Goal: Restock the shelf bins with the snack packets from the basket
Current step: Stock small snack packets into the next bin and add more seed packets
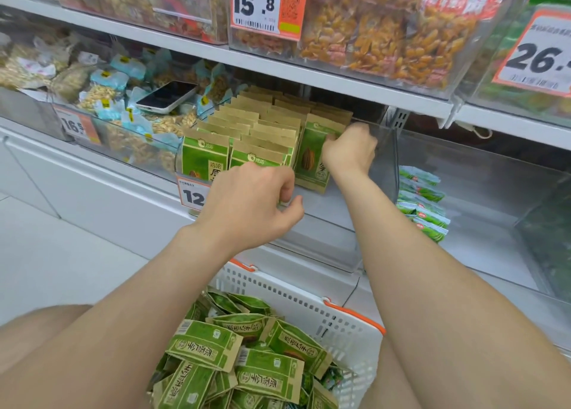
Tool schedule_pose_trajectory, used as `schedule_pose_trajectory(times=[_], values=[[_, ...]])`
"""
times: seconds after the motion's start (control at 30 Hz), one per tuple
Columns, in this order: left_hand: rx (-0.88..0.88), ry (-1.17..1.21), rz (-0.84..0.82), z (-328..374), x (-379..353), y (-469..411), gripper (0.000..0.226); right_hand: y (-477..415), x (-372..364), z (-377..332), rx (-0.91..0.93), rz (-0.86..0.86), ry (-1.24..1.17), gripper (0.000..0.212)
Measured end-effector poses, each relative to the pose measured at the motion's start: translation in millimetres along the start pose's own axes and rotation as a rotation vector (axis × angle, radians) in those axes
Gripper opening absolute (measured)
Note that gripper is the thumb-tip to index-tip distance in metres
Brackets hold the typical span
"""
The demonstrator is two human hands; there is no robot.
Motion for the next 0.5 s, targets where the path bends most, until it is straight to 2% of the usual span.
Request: schedule_pose_trajectory(times=[0.07,0.17,0.33,0.37,0.43,0.5], values=[[-0.007,0.016,0.001,0.4,-0.7,0.7,0.019,2.1,-1.2,0.3,-0.022,-0.014,-0.008,0.034],[-0.022,0.028,-0.007,0.6,-0.1,1.7,0.013,8.8,-0.2,-1.1,-0.056,-0.024,-0.032,0.055],[-0.014,0.078,0.006,0.6,8.3,5.8,0.005,28.1,12.0,-4.9,-0.049,-0.139,-0.025,0.073],[-0.013,0.083,0.011,0.4,10.2,8.5,0.004,33.6,15.6,-6.2,-0.011,-0.162,0.010,0.069],[-0.017,0.082,0.001,0.7,13.4,16.3,0.004,47.5,25.9,-10.7,0.113,-0.201,0.062,0.044],[-0.014,0.055,-0.092,-0.1,13.4,26.7,0.009,65.4,38.0,-16.8,0.276,-0.239,0.086,0.023]])
Point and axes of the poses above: each hand's wrist, its own y-axis away from the middle knuckle, its own x-axis out of the back of the hand, z = x × y, the point moved 1 cm from there along -y, towards the middle knuckle, and after that the axes turned 10 degrees about -y, right-handed, at the moved point
